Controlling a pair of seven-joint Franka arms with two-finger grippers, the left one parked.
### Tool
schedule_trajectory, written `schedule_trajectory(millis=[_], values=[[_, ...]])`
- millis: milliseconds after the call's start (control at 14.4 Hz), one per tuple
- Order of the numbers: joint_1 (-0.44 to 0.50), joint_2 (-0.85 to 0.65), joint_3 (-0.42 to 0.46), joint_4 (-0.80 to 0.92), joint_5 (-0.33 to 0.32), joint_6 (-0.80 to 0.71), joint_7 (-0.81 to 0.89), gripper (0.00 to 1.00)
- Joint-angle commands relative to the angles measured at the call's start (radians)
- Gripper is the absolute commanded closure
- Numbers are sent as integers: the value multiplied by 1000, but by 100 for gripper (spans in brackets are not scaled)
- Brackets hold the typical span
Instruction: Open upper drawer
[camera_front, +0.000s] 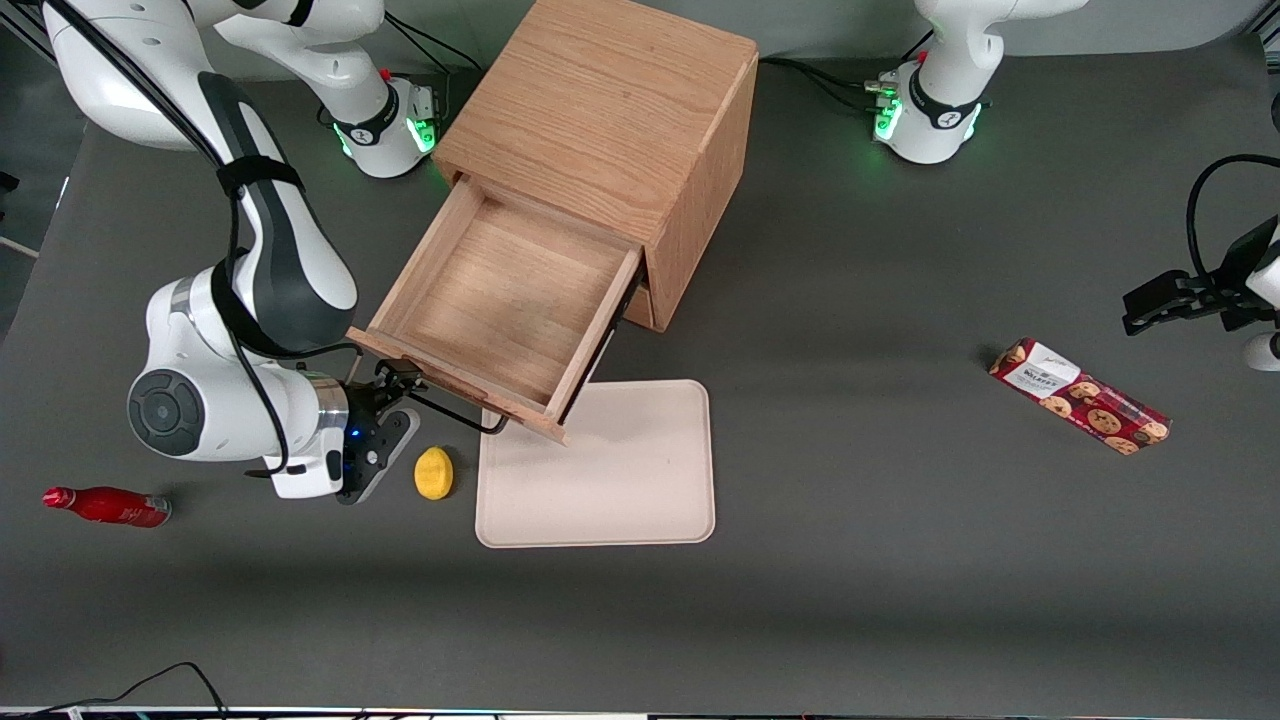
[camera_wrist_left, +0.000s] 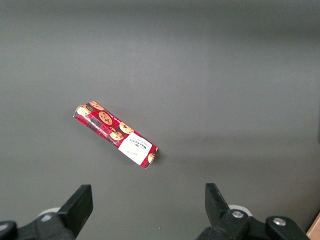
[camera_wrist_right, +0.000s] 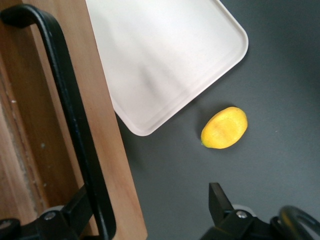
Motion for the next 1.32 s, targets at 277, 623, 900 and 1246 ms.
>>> schedule_trajectory(millis=[277, 623, 900, 1246], values=[[4, 52, -34, 88, -32, -31, -83, 0], [4, 99, -60, 166, -38, -75, -147, 0], [10, 96, -60, 169, -38, -87, -135, 0], [19, 53, -49, 168, -29, -115, -43, 0]])
